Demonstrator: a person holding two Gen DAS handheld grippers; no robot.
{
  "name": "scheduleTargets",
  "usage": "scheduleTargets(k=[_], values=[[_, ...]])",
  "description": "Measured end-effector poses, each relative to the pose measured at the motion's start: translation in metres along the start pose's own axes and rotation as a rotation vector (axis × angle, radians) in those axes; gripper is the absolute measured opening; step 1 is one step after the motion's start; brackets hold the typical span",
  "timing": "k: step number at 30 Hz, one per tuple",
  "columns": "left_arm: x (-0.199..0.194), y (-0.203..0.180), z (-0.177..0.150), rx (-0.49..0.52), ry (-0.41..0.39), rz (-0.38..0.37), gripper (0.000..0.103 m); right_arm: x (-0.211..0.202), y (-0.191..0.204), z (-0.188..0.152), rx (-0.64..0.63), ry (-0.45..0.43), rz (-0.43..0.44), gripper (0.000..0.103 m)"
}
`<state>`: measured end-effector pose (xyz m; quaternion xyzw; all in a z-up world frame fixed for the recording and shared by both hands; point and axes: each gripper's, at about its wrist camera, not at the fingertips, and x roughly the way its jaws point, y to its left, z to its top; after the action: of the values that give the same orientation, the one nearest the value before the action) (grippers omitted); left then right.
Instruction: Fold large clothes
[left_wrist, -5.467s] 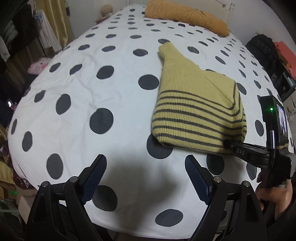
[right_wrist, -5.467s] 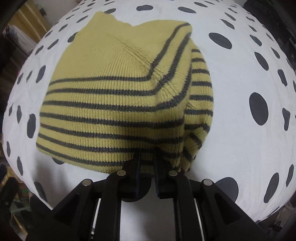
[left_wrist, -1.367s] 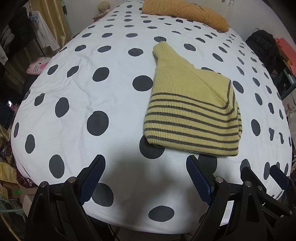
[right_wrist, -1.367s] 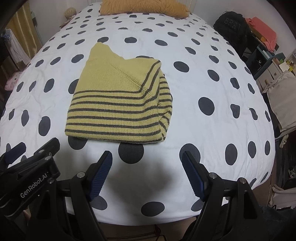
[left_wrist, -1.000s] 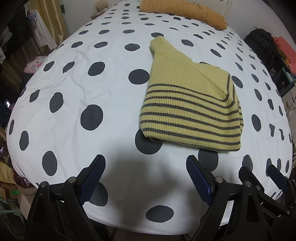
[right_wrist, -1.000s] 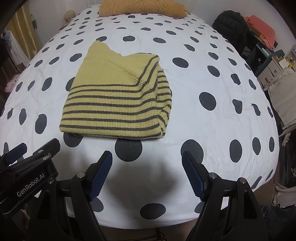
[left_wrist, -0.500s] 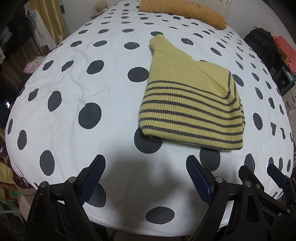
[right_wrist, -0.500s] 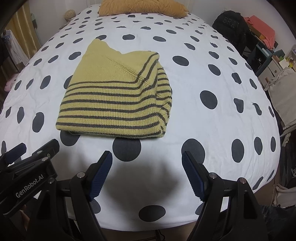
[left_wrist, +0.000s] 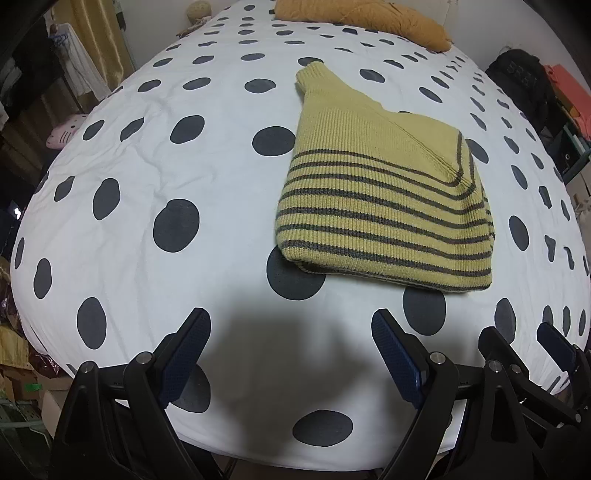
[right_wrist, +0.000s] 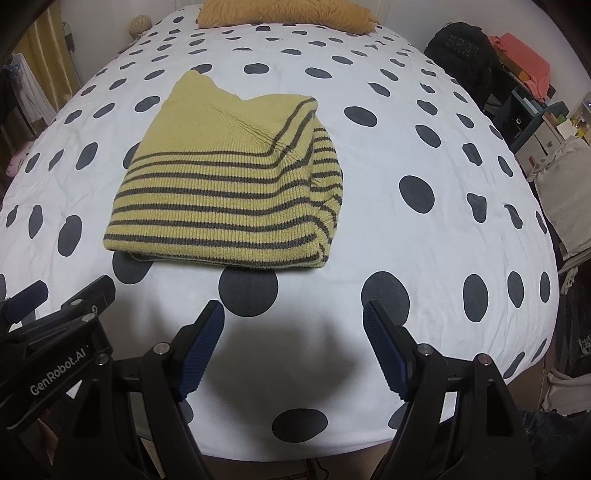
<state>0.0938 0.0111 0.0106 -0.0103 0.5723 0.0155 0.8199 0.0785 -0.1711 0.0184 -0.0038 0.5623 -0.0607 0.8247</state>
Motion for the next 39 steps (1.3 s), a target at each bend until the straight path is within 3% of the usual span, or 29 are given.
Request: scheduleTargets(k=[39], values=[[0.005,-0.017,0.003,0.02,0.016,-0.032,0.089,0.004,-0.019,0.002,0.021,0.014,-0.018,0.078]])
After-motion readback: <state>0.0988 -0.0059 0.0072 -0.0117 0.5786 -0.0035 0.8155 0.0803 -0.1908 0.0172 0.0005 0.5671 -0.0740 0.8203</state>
